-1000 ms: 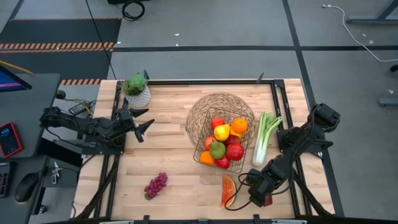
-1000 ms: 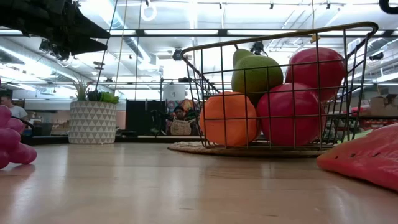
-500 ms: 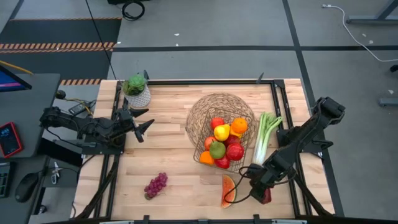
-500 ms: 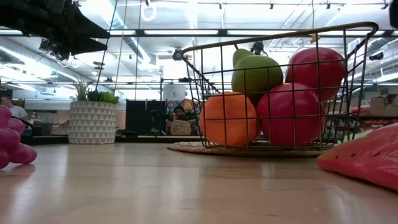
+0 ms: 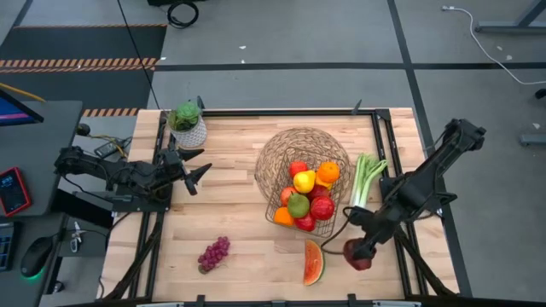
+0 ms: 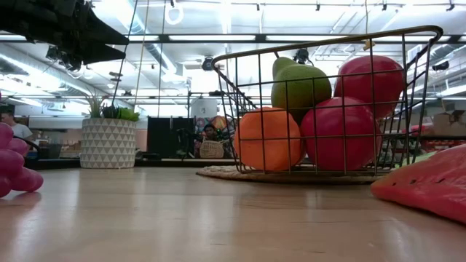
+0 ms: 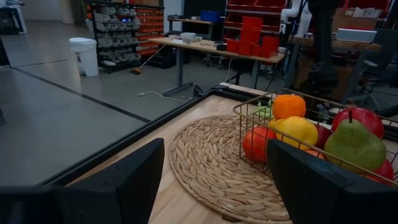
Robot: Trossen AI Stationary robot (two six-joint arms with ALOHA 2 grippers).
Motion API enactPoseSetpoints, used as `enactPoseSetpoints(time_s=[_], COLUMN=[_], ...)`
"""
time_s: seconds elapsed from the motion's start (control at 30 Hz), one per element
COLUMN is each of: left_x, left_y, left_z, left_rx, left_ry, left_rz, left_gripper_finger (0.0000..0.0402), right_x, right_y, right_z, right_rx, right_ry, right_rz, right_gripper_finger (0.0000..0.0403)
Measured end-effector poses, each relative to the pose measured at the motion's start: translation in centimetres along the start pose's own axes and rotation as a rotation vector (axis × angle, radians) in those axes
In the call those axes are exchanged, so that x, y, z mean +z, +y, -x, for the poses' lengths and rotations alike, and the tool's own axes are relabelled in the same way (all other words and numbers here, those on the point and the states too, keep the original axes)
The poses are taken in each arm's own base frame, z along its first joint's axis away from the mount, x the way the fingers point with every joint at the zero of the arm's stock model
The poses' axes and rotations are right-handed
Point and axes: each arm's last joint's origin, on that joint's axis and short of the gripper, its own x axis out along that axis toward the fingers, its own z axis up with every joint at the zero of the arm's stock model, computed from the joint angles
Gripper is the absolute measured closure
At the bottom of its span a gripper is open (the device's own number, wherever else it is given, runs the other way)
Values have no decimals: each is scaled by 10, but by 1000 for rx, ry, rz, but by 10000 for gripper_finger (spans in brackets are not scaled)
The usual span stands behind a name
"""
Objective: Build produce basket
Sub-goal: Put the dark red apple into the wire basket
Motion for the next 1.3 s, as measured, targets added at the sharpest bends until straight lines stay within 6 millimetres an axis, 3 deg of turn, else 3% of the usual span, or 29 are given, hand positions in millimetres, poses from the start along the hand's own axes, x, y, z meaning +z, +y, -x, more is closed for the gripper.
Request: enactPoseSetpoints(time_s=[0.27,0.5,0.97,1.3], left_x=[0,0,0,0], left_y=[0,0,0,0], left_z=[0,0,0,0], left_rx=[0,0,0,0], left_ry=[0,0,0,0], left_rz=[0,0,0,0], left_gripper_finger=[114,114,114,114], right_x=[4,15,61,98], right_y=[-6,-12,-17,-25], right_z=[41,62,87,90], right_rx=[149,206,212,106], right_ry=[-130,-265,-575,-683], right_rz=[19,67,184,279], right_gripper_finger=[15,15,15,15])
